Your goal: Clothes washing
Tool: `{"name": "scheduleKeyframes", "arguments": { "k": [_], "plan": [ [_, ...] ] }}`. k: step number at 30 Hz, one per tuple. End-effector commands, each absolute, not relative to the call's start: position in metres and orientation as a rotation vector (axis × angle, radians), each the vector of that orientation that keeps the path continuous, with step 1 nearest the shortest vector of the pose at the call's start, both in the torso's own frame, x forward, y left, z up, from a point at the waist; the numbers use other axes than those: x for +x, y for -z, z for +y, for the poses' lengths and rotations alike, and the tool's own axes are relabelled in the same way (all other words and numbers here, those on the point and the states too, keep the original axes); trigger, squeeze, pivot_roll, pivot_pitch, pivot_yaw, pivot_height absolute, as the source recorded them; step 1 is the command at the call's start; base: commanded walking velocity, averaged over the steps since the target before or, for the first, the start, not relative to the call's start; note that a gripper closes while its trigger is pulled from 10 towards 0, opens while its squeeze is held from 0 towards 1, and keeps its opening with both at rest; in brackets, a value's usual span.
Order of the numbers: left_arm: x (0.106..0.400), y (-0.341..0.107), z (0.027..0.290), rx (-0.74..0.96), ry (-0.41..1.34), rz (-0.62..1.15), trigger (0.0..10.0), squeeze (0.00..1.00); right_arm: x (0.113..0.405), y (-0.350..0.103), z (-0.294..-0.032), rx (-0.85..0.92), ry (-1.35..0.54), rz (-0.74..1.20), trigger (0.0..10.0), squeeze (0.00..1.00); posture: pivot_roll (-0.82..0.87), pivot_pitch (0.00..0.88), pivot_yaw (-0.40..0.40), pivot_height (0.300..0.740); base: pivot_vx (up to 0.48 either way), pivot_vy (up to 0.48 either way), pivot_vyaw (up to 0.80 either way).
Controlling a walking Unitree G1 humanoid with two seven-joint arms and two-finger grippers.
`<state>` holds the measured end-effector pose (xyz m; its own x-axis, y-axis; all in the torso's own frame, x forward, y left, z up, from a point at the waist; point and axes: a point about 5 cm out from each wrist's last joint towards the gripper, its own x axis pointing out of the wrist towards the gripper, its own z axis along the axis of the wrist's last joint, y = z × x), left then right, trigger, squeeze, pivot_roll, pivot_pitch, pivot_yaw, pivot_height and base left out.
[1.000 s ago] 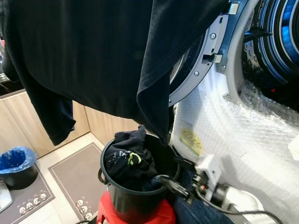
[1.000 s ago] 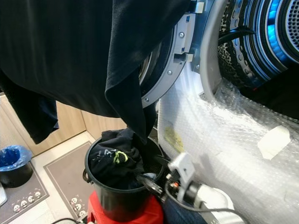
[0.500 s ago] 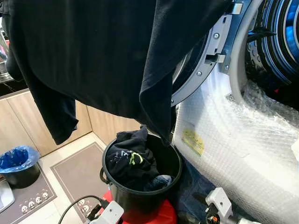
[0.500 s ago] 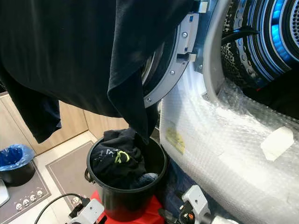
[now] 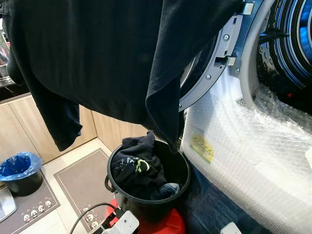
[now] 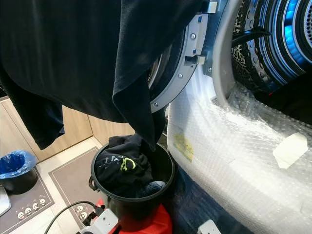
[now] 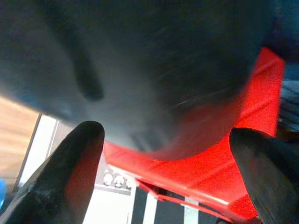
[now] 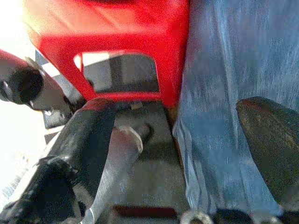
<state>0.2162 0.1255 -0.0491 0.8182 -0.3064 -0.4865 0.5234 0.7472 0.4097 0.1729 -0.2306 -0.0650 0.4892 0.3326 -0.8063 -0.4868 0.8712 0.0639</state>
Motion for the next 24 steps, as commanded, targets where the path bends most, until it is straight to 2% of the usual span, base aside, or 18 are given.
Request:
{"name": "scheduleKeyframes", "arguments": {
  "k": [1, 11, 24],
  "plan": [
    [0.213, 0.048, 0.119, 0.614, 0.524, 0.366, 10.0, 0.00, 0.172, 0.068, -0.231, -0.206, -0.493, 0.951, 10.0, 0.00, 0.02, 0.000, -0.032, 0.740, 0.000, 0.000, 0.00],
    [0.205, 0.043, 0.102, 0.678, 0.725, 0.284, 10.0, 0.00, 0.168, 0.072, -0.231, -0.240, -0.499, 0.992, 10.0, 0.00, 0.05, 0.000, -0.045, 0.740, 0.000, 0.000, 0.00],
    [0.220, 0.015, 0.085, 0.619, 1.092, 0.208, 10.0, 0.00, 0.175, 0.072, -0.223, -0.223, -0.496, 0.972, 10.0, 0.00, -0.06, 0.000, 0.041, 0.740, 0.000, 0.000, 0.00]
  ]
}}
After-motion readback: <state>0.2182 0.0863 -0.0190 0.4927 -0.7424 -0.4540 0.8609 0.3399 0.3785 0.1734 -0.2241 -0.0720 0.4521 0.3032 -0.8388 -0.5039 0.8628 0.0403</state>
